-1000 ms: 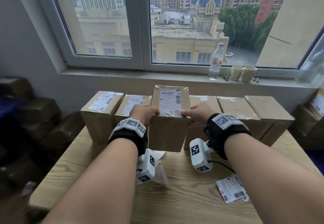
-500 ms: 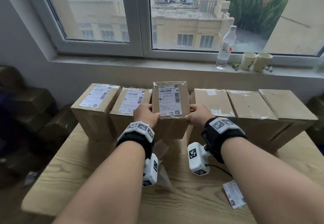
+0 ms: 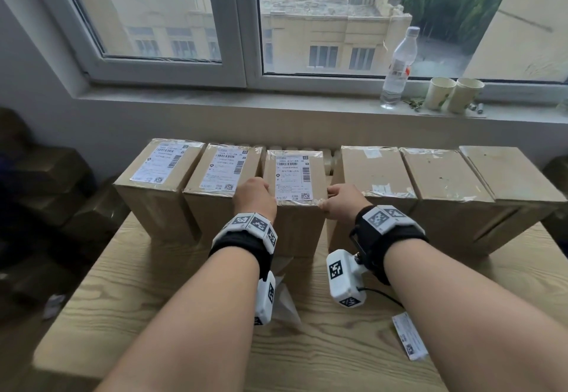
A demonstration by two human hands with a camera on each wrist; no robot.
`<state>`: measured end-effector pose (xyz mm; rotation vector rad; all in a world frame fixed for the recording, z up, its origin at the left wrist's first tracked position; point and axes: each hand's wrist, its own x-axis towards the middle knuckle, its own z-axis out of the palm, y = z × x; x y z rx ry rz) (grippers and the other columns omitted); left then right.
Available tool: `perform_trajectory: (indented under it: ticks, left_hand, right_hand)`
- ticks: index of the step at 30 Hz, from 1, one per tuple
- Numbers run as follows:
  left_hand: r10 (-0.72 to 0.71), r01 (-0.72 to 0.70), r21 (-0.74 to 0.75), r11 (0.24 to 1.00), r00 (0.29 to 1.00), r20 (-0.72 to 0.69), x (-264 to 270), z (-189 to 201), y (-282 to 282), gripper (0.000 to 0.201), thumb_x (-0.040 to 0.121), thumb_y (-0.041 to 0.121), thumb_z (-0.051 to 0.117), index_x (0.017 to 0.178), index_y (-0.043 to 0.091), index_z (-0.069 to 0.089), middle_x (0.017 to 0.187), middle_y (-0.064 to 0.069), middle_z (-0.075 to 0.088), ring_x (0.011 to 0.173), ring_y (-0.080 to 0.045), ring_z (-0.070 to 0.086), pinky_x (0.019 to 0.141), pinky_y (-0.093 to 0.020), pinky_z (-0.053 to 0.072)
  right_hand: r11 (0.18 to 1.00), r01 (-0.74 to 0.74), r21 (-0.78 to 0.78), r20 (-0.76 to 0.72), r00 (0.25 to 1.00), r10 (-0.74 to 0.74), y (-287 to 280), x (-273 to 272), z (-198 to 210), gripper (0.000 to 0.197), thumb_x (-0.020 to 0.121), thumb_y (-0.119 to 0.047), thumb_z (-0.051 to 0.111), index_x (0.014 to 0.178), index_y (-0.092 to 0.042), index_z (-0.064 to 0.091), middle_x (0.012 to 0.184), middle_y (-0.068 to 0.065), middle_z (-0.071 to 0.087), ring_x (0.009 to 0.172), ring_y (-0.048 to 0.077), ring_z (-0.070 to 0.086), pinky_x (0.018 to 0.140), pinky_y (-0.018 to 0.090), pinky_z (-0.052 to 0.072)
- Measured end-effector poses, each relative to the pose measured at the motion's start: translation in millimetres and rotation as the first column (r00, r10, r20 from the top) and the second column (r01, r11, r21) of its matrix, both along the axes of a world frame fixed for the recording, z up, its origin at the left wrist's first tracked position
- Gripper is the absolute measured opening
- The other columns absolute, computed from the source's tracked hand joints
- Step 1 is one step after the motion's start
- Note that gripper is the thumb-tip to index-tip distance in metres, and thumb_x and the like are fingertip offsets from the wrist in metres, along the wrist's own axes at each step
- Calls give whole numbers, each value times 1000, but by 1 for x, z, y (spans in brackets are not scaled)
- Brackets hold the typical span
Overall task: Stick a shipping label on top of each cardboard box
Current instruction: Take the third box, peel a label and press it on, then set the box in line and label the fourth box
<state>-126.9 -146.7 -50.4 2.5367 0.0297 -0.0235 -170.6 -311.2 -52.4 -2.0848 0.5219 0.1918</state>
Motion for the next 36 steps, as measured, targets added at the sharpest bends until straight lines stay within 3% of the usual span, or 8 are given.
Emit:
perform_trajectory:
  ticks: [3,7,9,12,16,23,28,36]
  left_hand:
    - [3,-3,12,1000,1000,1,-2,3,-2,26,89,9,62,114,16,67,118,-7,65,112,-26,59,91,-32,49]
    - [11,-10,-14,1000,999,30,-7,13,-14,34,88,3,52,116,19,65,123,-8,57,124,-27,46,95,-35,45]
    - [-21,22,-28,999,999,42,-9,19,-26,34,86,2,52,112,19,66,121,-8,58,122,-26,48,94,-34,45]
    - [-111,112,-79,991,994,13,-13,28,-51,34,85,4,52,110,20,68,118,-5,64,112,-23,58,92,-29,45]
    - [-203,202,-108,973,979,2,-21,32,-93,33,86,5,51,112,17,68,117,-5,66,112,-22,59,93,-29,45]
    - [-280,280,-73,957,960,17,-32,14,-149,41,95,23,54,136,20,54,138,-5,54,126,-23,51,102,-31,40]
    - [-181,182,-54,982,983,33,-35,4,-158,23,94,26,58,108,18,73,117,-6,65,109,-23,60,89,-30,46]
    - [-70,69,-100,993,997,-16,-40,1,-153,12,88,18,65,98,21,71,106,-1,69,100,-21,63,78,-25,45]
  right_hand:
    - [999,20,-31,-3,1000,-20,-2,-2,1,26,89,-9,62,115,-6,68,107,8,70,100,26,67,93,39,54]
    - [989,79,-127,60,996,-72,-10,-7,6,27,86,-15,62,112,-11,68,112,8,70,103,25,67,96,40,52]
    - [983,122,-136,104,989,-108,-18,-11,14,17,85,-13,59,95,-18,72,102,8,73,95,24,69,92,39,55]
    - [968,200,-151,156,972,-177,-38,-19,25,22,84,-12,56,70,-25,67,87,8,74,85,25,71,85,40,58]
    - [944,274,-183,183,953,-241,-74,-36,32,24,83,-16,56,62,-26,64,81,5,74,82,26,71,83,40,59]
    - [914,364,-180,191,924,-331,-119,-67,22,19,84,-19,58,67,-24,64,83,4,73,81,24,71,80,41,59]
    - [911,374,-173,178,922,-345,-135,-79,13,26,85,-19,59,61,-27,56,85,7,72,86,27,71,79,45,59]
    - [935,351,-52,117,932,-343,-132,-84,9,15,87,-16,64,74,-22,62,85,7,71,78,25,73,79,41,60]
